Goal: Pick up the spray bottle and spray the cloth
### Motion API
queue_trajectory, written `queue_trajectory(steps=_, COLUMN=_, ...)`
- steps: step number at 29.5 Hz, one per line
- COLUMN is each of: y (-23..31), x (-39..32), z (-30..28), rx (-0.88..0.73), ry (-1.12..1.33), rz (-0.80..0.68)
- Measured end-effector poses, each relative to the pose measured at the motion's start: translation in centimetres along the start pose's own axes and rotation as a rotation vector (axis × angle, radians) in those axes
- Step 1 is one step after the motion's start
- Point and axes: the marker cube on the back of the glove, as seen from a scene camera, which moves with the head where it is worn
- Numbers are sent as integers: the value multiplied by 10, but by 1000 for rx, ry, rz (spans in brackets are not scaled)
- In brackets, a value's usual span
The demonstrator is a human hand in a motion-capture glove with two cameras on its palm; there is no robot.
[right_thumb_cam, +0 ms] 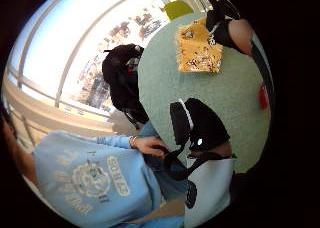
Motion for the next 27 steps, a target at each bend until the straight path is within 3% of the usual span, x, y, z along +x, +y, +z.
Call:
queue_trajectory(steps=7, y=30, x=76, z=-39, rx=174, ry=-73, rz=317)
queue_trajectory(steps=11, y=34, x=111, z=-46, rx=165, ry=-117, rz=444)
queue_trajectory(steps=17, y=14, x=148, z=-29, rx=161, ry=-277, rz=473)
queue_trajectory(steps=21, y=-15, x=161, z=-10, rx=267, ry=-380, rz=539)
queue_trajectory(steps=27, y=-43, x=167, z=16, rx=297, ry=-547, rz=554)
